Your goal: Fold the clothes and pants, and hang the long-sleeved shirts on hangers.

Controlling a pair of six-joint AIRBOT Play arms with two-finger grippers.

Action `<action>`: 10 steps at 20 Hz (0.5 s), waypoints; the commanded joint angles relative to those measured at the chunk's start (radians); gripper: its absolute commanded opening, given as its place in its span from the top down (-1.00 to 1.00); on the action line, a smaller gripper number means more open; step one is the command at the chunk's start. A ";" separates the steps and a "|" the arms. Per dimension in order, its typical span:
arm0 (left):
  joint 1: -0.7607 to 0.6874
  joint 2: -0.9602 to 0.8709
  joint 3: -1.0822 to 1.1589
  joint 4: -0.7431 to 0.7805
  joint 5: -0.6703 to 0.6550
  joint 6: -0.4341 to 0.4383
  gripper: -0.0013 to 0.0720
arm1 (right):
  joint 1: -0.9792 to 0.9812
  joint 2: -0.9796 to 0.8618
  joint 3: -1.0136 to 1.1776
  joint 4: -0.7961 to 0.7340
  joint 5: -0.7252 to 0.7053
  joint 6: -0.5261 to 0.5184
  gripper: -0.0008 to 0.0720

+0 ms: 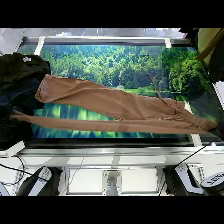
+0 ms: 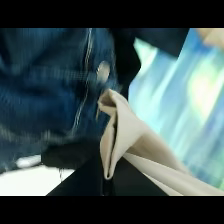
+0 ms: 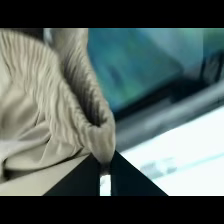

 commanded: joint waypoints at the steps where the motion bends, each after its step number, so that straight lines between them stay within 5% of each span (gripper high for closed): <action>1: -0.123 -0.121 0.140 0.034 0.089 -0.061 0.93 | 0.075 0.029 0.032 0.193 -0.152 0.014 0.84; 5: -0.349 -0.450 0.420 0.194 0.186 -0.254 0.93 | 0.317 -0.072 0.033 0.161 -0.317 0.119 0.84; 10: -0.496 -0.837 0.773 0.408 0.059 -0.351 0.93 | 0.515 -0.269 0.034 0.162 -0.502 0.224 0.84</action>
